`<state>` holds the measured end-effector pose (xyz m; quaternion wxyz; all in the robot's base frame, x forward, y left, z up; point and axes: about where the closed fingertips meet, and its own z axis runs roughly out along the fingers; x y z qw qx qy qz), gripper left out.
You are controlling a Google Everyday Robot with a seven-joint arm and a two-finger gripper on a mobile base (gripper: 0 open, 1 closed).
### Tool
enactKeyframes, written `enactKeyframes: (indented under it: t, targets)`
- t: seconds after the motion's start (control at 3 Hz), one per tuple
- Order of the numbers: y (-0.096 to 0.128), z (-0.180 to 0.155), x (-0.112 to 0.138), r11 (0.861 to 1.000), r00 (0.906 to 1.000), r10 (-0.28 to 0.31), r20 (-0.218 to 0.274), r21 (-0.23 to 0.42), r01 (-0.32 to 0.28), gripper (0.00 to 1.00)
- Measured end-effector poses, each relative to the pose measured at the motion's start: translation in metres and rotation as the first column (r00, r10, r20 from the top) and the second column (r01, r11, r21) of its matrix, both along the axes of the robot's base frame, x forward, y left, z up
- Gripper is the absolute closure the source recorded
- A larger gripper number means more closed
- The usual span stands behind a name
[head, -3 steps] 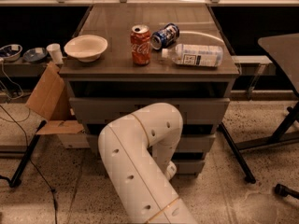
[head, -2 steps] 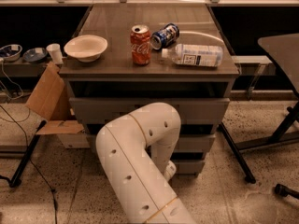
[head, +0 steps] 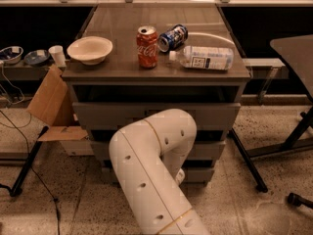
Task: Open bottom drawer
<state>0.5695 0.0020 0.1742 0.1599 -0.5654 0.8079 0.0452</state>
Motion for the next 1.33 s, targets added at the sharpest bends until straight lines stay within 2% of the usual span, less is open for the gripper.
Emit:
enactKeyframes:
  t: [0.67,1.33]
  targets:
    - [-0.002,-0.014,0.013,1.000,0.9995,0.019,-0.024,0.002,-0.019,0.00]
    - [-0.009,-0.026,0.012,1.000,0.9976,0.016,-0.067,-0.013,-0.017,0.00]
